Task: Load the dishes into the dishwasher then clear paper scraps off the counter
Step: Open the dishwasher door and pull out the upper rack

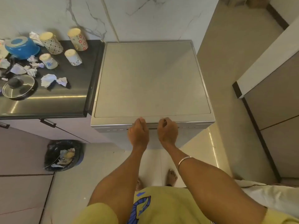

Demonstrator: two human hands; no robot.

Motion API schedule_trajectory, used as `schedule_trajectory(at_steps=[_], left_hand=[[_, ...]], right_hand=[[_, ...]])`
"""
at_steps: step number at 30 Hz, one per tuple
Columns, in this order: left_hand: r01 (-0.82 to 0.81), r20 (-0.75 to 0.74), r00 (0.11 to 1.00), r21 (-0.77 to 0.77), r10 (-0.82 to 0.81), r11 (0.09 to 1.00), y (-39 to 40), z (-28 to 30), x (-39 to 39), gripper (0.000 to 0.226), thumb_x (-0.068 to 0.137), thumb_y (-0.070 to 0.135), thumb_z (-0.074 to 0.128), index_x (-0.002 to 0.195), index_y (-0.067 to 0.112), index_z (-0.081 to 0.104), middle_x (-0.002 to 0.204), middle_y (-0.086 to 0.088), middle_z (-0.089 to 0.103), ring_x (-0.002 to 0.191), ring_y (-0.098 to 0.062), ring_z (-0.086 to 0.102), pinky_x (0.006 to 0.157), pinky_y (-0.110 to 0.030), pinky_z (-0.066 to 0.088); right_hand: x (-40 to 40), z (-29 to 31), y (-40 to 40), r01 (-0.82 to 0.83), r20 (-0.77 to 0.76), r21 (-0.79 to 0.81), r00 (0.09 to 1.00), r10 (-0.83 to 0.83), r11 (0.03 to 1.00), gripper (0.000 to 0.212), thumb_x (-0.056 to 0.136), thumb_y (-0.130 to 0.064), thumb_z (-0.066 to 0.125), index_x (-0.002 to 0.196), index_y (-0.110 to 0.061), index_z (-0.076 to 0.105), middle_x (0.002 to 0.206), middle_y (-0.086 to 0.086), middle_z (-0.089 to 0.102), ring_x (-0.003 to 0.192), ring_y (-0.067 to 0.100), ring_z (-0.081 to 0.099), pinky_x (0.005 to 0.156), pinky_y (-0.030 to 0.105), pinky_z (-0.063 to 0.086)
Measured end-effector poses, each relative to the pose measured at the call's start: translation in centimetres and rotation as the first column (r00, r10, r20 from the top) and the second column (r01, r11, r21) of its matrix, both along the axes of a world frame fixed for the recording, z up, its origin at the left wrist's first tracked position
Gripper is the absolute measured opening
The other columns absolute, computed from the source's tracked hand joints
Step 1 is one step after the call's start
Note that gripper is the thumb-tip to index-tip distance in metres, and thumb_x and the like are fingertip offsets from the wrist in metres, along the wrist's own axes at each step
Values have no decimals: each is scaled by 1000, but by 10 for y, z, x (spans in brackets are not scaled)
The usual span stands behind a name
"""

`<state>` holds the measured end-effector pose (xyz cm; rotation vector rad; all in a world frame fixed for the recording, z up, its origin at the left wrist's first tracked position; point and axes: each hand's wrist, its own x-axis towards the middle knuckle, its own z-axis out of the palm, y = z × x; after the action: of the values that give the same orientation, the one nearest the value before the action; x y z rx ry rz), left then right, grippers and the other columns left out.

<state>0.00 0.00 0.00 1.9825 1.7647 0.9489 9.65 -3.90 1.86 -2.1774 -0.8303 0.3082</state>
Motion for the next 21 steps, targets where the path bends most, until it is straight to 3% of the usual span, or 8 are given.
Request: schedule_trajectory(at_steps=[4, 6, 8, 10, 12, 15, 19, 21], left_hand=[[-226, 179, 953, -116, 244, 967, 15, 21, 9, 45, 105, 36, 31, 77, 18, 62, 69, 5, 64, 62, -15, 56, 57, -30, 44], [-321, 219, 899, -263, 380, 910, 17, 22, 8, 48, 104, 37, 31, 71, 16, 61, 65, 3, 61, 62, -19, 57, 57, -29, 42], [-358, 231, 832, -472, 504, 806, 7, 8, 7, 52, 101, 43, 32, 63, 16, 57, 61, 0, 58, 62, -26, 60, 57, -30, 45], [-256, 318, 749, -671, 582, 696, -4, -12, 8, 61, 96, 62, 29, 68, 19, 61, 66, -3, 65, 63, -27, 66, 60, -35, 55], [-75, 434, 649, -781, 625, 620, -10, -26, 10, 70, 88, 78, 27, 91, 21, 67, 84, -5, 73, 77, -28, 72, 67, -42, 61], [189, 566, 502, -809, 654, 556, -11, -18, 14, 63, 96, 67, 31, 113, 16, 63, 100, -11, 73, 90, -30, 71, 72, -41, 60], [349, 598, 307, -794, 740, 497, -6, -10, 12, 54, 101, 55, 34, 107, 12, 65, 103, -15, 71, 98, -32, 67, 83, -41, 54], [392, 593, 203, -778, 779, 490, -6, -9, 9, 45, 102, 48, 41, 111, 11, 64, 110, -15, 68, 106, -34, 64, 89, -44, 52]], right_hand=[[-7, -11, -13, 174, -322, -62, 929, -184, 983, 42, 100, -33, 46, 68, -11, 63, 64, 1, 62, 61, 18, 56, 52, 27, 35], [-10, -14, -10, 227, -507, -73, 830, -232, 971, 45, 100, -40, 44, 74, -11, 65, 69, 4, 67, 67, 20, 61, 58, 30, 42], [-13, -21, -4, 302, -643, -58, 717, -267, 952, 42, 98, -46, 46, 86, -12, 67, 76, 5, 71, 73, 23, 66, 68, 43, 54], [-19, -27, -4, 382, -730, -65, 611, -305, 922, 39, 95, -53, 51, 101, -16, 62, 88, 5, 72, 78, 24, 69, 69, 52, 59], [-25, -30, -5, 429, -815, -79, 492, -306, 900, 48, 92, -59, 54, 117, -18, 56, 103, 5, 68, 85, 25, 71, 68, 52, 61], [-25, -36, -4, 387, -918, -110, 314, -243, 916, 64, 87, -69, 51, 128, -20, 55, 117, 2, 64, 98, 27, 68, 75, 48, 61], [-20, -41, -3, 344, -977, -138, 103, -184, 929, 68, 82, -70, 56, 123, -17, 64, 118, 2, 67, 113, 26, 60, 101, 48, 48], [-18, -43, -2, 379, -989, -135, 11, -151, 916, 70, 75, -67, 65, 124, -17, 64, 113, -1, 69, 116, 25, 58, 106, 48, 44]])
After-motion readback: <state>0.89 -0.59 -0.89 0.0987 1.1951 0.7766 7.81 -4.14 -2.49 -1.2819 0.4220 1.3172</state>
